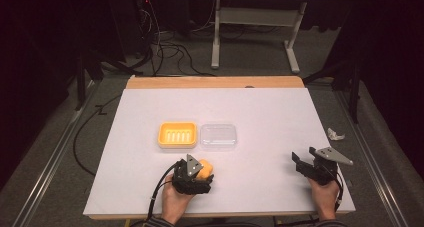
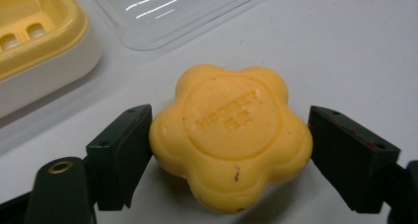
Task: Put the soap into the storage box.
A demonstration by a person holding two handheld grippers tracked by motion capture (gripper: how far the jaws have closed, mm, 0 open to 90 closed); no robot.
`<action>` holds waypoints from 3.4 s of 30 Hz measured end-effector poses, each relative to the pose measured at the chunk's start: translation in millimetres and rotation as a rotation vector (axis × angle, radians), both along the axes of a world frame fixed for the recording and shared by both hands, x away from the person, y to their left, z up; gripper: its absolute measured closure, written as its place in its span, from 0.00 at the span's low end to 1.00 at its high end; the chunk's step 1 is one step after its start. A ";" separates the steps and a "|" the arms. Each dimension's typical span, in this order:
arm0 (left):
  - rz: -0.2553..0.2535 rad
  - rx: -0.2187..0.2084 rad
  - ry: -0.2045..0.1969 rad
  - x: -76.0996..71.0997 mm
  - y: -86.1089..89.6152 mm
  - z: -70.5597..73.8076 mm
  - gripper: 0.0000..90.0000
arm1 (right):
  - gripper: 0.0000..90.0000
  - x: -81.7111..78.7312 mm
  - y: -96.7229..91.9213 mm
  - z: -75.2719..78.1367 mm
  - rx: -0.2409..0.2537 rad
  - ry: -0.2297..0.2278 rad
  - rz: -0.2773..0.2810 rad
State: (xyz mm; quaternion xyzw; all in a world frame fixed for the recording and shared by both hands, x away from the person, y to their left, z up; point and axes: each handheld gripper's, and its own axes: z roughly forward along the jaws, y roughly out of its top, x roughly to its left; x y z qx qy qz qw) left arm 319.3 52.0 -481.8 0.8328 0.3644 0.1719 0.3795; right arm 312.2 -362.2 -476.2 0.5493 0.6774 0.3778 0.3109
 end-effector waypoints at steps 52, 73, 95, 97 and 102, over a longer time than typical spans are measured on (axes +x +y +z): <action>-0.049 -0.031 0.029 6.3 3.1 28.9 0.29 | 0.32 0.1 0.1 0.0 -0.001 0.000 0.001; -0.017 -0.072 0.019 19.9 16.3 48.4 0.29 | 0.32 0.2 0.1 0.0 -0.003 -0.001 0.005; 0.030 -0.065 -0.001 39.5 30.8 63.3 0.29 | 0.32 0.4 -0.7 0.0 -0.002 0.000 0.008; 0.030 -0.065 0.001 40.7 30.9 63.7 0.29 | 0.32 0.4 -0.6 0.0 -0.001 0.002 0.007; 0.042 -0.074 0.004 45.6 34.2 64.5 0.29 | 0.32 0.3 -0.6 0.0 -0.001 -0.001 0.007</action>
